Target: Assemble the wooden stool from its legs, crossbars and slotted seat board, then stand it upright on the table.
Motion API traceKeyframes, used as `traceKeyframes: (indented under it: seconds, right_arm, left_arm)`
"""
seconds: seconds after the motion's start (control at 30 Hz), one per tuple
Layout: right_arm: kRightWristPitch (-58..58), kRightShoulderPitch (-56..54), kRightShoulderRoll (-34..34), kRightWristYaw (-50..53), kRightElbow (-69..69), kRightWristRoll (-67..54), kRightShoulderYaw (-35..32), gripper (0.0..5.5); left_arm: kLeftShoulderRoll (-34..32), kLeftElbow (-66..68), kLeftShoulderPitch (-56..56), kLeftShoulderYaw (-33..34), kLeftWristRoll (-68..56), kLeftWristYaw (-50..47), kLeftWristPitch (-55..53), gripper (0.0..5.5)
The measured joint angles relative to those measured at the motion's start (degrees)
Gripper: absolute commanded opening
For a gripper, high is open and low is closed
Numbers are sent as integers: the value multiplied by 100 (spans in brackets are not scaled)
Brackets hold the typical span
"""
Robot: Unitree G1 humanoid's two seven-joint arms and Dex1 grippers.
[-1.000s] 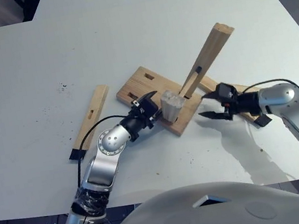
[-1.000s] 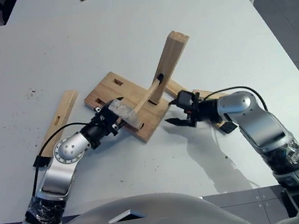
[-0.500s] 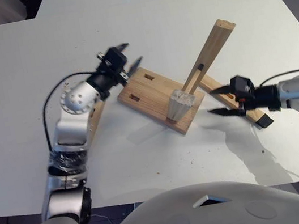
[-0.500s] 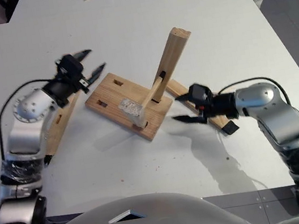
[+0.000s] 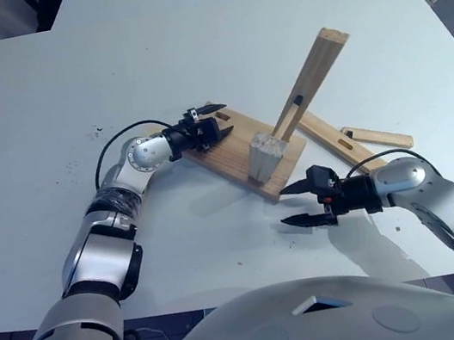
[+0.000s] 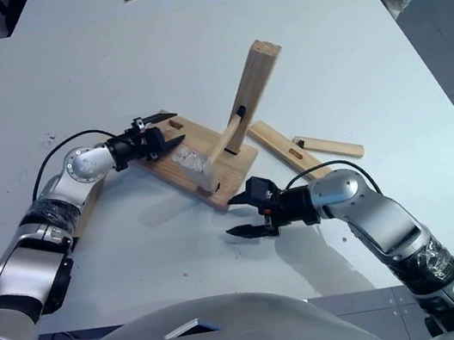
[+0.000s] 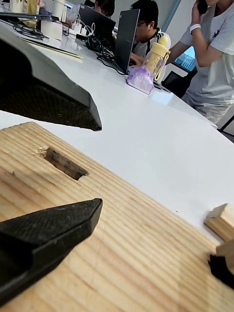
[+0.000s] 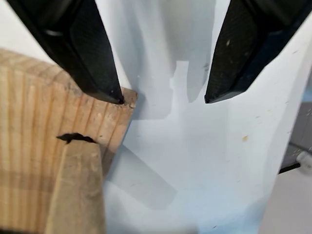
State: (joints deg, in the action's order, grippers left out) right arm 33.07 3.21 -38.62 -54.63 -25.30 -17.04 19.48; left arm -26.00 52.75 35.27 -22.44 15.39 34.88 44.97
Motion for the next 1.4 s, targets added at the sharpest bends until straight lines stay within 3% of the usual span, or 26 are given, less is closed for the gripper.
traceKeyframes:
  seconds: [0.2,0.33,0.47,0.57,0.73,0.8,1.0,1.27,1.4]
  right_arm:
    - [561,-281,632,1169,168,-28,-614,311]
    - [735,-517,960,1692,220,40,-681,311]
    - [636,-809,1157,2005,691,406,-531,311]
    - [547,-884,1016,1935,659,514,-543,311]
    - [673,-471,207,1095,-244,-147,-1137,389]
    - [781,-142,-104,675,-696,-563,-1326,425]
    - [813,185,-392,141,-988,-925,-865,425]
    - [745,-303,735,754,164,-99,702,425]
    - [602,-521,1112,1121,518,124,759,425]
  left_arm:
    - [-118,-35,-374,173,-567,216,71,261]
    - [-153,-542,-803,285,-1042,428,-210,261]
    - [-125,-1724,-1366,428,-1668,795,-1366,261]
    - [-106,-2783,-1782,427,-1900,917,-2410,261]
    - [-406,-4538,-2548,558,-2278,1135,-4011,261]
    - [-488,-4669,-2427,832,-2338,1105,-4376,261]
    - [-206,-2413,-349,1039,-1664,598,-3343,261]
    - [605,1222,1199,-60,224,-696,-1551,261]
    - [602,1788,1595,-416,708,-884,-1317,261]
